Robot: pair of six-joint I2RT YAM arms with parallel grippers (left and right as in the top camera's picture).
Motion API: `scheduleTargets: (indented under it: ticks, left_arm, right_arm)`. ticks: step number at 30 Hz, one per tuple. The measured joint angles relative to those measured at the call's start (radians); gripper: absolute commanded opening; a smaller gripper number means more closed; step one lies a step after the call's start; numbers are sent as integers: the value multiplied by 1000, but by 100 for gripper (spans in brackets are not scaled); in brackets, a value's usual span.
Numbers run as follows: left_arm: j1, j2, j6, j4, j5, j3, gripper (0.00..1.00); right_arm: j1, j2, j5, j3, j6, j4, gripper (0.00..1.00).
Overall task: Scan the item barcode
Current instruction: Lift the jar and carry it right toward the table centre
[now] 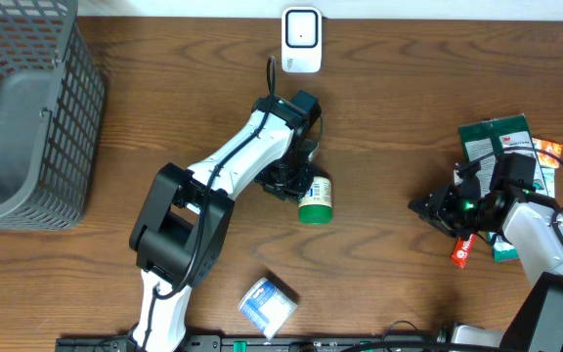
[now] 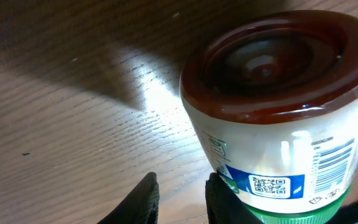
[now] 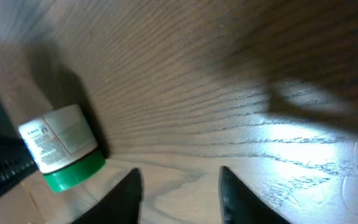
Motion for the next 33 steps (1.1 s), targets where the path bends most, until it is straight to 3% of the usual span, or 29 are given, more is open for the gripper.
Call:
scheduleTargets:
  ticks: [2, 13, 16, 21, 27, 33]
  left_arm:
    - [0, 0, -2, 0, 0, 0, 31]
    - [0, 0, -4, 7, -130, 0, 41]
    - [0, 0, -6, 8, -155, 0, 35]
    - [0, 0, -4, 8, -167, 0, 35]
    - [0, 0, -7, 8, -169, 0, 15]
    - [0, 0, -4, 8, -98, 0, 15]
  right_arm:
    - [0, 0, 0, 0, -7, 0, 52]
    - [0, 0, 1, 0, -11, 0, 53]
    - [0, 0, 1, 0, -11, 1, 53]
    - [0, 0, 1, 0, -11, 0, 53]
    - [0, 0, 1, 0, -11, 0, 54]
    - [0, 0, 2, 0, -11, 0, 54]
